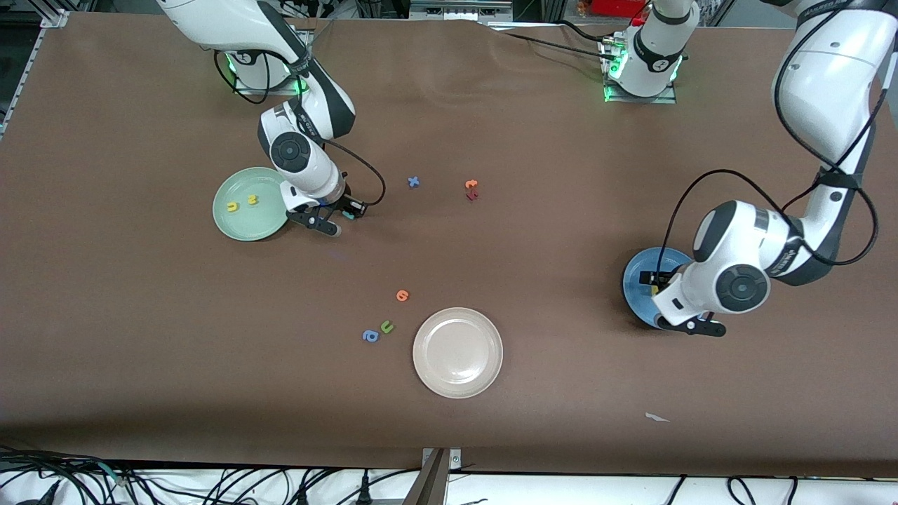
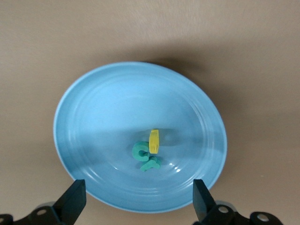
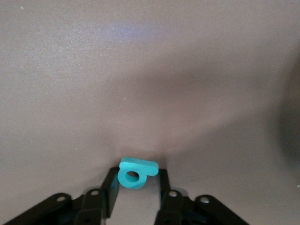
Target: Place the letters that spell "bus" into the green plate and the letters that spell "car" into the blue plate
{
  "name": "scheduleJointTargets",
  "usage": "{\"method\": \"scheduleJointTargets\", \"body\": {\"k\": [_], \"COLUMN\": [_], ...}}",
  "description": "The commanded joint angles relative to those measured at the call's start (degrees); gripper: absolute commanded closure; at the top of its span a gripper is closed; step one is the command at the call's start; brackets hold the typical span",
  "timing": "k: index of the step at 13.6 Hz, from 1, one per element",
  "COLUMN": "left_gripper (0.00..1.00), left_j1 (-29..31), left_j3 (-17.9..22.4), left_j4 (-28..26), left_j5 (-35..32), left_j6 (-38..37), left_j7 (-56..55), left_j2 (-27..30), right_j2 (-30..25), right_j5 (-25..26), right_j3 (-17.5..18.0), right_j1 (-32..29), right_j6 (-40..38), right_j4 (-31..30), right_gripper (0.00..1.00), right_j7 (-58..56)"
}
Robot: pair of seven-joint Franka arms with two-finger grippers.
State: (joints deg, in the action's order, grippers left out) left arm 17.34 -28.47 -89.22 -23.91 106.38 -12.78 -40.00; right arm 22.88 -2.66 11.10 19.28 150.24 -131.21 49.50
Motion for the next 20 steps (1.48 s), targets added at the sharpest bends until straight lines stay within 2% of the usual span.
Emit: {"method": "scheduleJointTargets", "body": {"k": [1,5,6,8,10,11,12,14,15,17,20], "left_gripper": [0.0,0.0,0.0,0.0,0.0,0.0,0.0,0.0,0.0,0.0,0.0], "left_j1": [1.5,3.5,3.9,2.2,-6.1,-8.7,-10.2,-13.8,-17.2,-20.9,-23.8], "left_j3": [-0.3,-0.4,0.2,5.8,17.3,21.4,23.3,26.2,29.7,34.9,36.6], "left_j4": [1.0,3.1,2.7,1.2,-0.5,-1.0,-1.0,-0.9,-0.9,-0.5,0.0], "left_j5": [4.0,6.4,9.4,15.1,20.5,23.6,25.0,25.1,25.5,29.1,27.5], "left_j6": [-2.1,-6.0,-6.1,-6.6,-8.0,-8.7,-9.7,-11.4,-11.9,-12.0,-11.9], "left_j7": [-0.1,0.7,1.3,6.9,12.9,15.0,15.3,15.0,14.8,14.4,14.0], "left_j2": [2.9,4.7,6.5,11.3,16.3,18.6,20.8,24.8,26.9,30.4,32.7], "right_j2": [0.4,-4.7,-5.9,-7.3,-8.5,-9.1,-9.3,-9.2,-8.9,-8.3,-5.7], "right_j5": [-0.9,-0.9,-0.7,-0.2,-0.1,0.0,0.0,-0.1,-0.4,-0.9,-0.9], "right_j3": [0.0,-1.2,-1.9,-2.8,-5.0,-6.7,-8.2,-8.2,-8.1,-7.7,-4.2], "right_j1": [0.1,0.1,0.1,0.1,0.1,0.1,0.1,0.1,0.2,0.4,0.5], "right_j6": [0.1,-8.5,-10.7,-16.4,-23.1,-24.6,-24.8,-24.4,-24.0,-21.3,-15.1], "right_j4": [0.3,1.0,1.6,3.5,5.2,5.2,4.9,4.8,5.2,5.1,4.7], "right_gripper": [0.76,0.79,0.8,0.81,0.8,0.81,0.81,0.83,0.74,0.41,0.33], "right_j7": [0.5,0.6,0.3,0.2,-1.8,-4.3,-6.6,-6.2,-5.8,-3.4,3.2]}}
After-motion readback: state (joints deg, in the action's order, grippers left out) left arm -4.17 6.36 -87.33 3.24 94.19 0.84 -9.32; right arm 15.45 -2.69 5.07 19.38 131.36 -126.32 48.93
